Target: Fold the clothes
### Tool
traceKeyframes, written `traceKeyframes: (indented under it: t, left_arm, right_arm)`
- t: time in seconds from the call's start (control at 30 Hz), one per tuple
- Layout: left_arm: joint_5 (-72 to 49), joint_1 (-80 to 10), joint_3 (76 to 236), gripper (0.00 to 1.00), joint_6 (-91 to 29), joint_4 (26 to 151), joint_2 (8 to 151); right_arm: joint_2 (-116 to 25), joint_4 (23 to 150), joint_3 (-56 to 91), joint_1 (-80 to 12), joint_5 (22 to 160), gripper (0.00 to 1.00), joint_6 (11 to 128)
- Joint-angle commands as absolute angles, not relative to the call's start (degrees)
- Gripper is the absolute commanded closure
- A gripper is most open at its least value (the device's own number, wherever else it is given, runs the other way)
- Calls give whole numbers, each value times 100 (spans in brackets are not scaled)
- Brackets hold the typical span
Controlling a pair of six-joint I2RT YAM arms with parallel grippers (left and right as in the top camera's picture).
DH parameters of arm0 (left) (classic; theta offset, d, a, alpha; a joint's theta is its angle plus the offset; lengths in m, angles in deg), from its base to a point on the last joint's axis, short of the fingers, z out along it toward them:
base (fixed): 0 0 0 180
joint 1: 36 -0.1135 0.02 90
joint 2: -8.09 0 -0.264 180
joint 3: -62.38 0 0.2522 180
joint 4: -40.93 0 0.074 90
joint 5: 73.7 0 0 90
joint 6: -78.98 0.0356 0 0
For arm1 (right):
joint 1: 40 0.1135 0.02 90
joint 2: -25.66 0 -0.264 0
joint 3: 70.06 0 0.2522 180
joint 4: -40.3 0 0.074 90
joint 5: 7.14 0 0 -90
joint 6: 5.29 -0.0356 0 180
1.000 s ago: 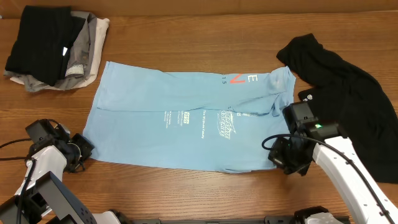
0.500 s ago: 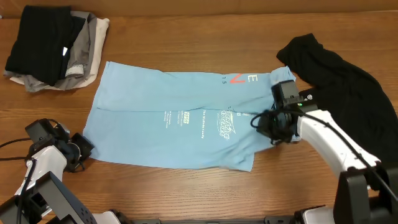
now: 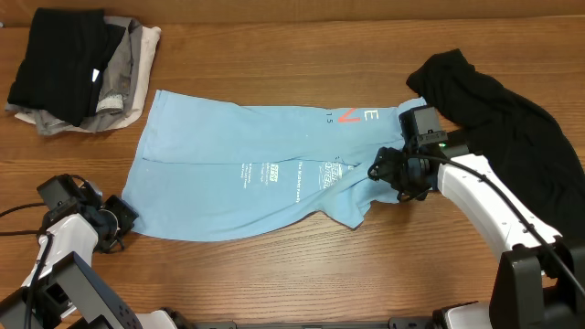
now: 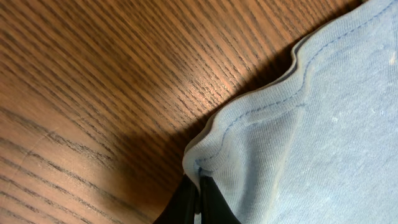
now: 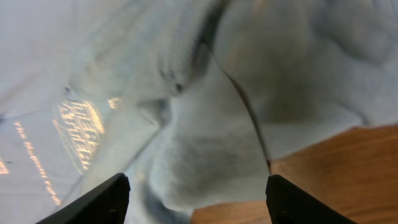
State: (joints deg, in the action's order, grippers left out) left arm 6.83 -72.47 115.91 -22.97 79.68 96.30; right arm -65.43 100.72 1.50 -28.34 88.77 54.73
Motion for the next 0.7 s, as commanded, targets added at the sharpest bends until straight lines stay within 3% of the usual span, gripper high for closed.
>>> traceKeyframes:
  t: [0.0,0.47,0.67]
  left_arm:
    - [619,-7229,11545,96,-2345,7951,9686]
    - [619,-7229,11545,96,-2347,7957,9686]
    - [617,-7229,11545,96,-2349,7975,9686]
  right_arm:
    - [-6512,10266,225,-2849,8637,27,5471]
    - [-6512,9466,-866,-2849,8591,41,5147]
    - [-6512,9272,-910,-2845,8613,59,5034]
